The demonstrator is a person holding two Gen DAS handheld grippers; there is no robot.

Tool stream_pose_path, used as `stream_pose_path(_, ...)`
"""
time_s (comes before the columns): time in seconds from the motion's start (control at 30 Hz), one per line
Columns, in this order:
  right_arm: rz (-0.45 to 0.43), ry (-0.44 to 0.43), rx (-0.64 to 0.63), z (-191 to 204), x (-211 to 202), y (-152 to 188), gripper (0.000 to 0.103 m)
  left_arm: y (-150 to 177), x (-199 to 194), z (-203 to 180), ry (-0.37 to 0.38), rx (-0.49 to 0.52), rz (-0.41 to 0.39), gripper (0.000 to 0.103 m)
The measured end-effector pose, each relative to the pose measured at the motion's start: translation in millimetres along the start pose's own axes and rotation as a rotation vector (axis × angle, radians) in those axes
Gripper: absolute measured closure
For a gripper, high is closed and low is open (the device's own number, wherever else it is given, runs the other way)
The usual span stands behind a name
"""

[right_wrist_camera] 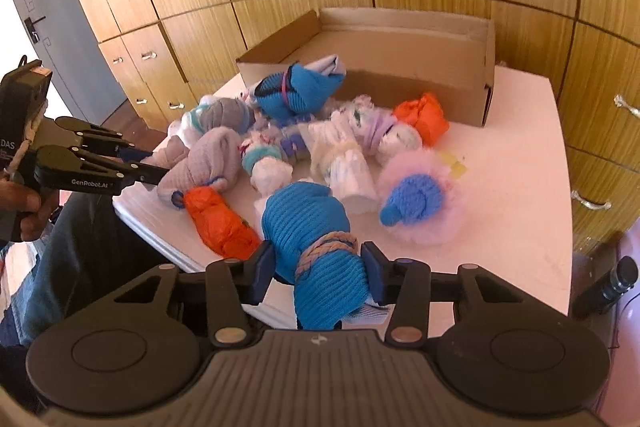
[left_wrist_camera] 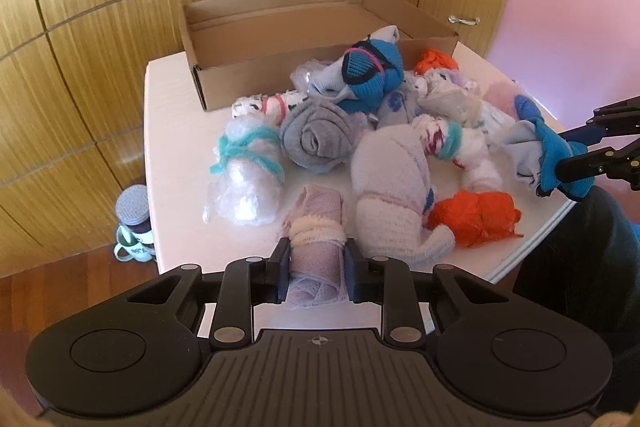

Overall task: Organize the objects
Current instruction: 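Grasp the blue sock bundle with the right gripper while the left grasps the lilac roll, then lower both held bundles into the cardboard tray and open both grippers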

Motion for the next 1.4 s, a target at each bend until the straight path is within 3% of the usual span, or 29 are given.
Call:
stream_pose_path(0.23,-0.02,-0.005,0.008,0,-4,-4,0.061,-3,-12,0,-0.005,-0.002,-0.015,0.071)
stream_pose_path(0.4,-0.067,-0.024,0.015,2,-19,-24,0.062,-23,-29,6,-0.004,-0.016,-0.041,0.071)
stream_pose_path(0.57,-0.134,-0.019,-0.012,1,-27,-76,0.062,-74,-37,20,-0.016,-0.01,-0.089,0.071)
stream_pose_path(0.7,-0.181,-0.008,-0.025,-1,-15,-134,0.062,-128,-21,41,-0.053,0.007,-0.112,0.071)
stream_pose_path(0.83,-0.188,-0.018,-0.004,2,19,-192,0.062,-177,14,68,-0.059,-0.028,-0.112,0.071)
stream_pose_path(0.97,-0.146,-0.028,0.092,-4,78,-234,0.062,-205,65,97,-0.066,-0.078,-0.074,0.071)
stream_pose_path(1.17,-0.06,0.026,0.189,-20,164,-261,0.062,-226,133,126,-0.07,-0.106,-0.021,0.07)
stream_pose_path(1.4,-0.011,0.082,0.281,-40,223,-279,0.062,-234,176,152,-0.13,-0.087,0.014,0.07)
Point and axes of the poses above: each gripper's, at about its wrist camera, not at the fingertips, and x roughly the way its jaws point, z to its left, y to its underside, the point moved 6 cm from there along x, roughly the way its jaws point, and after that the axes turned 8 degrees about x, right-handed, at the moved point
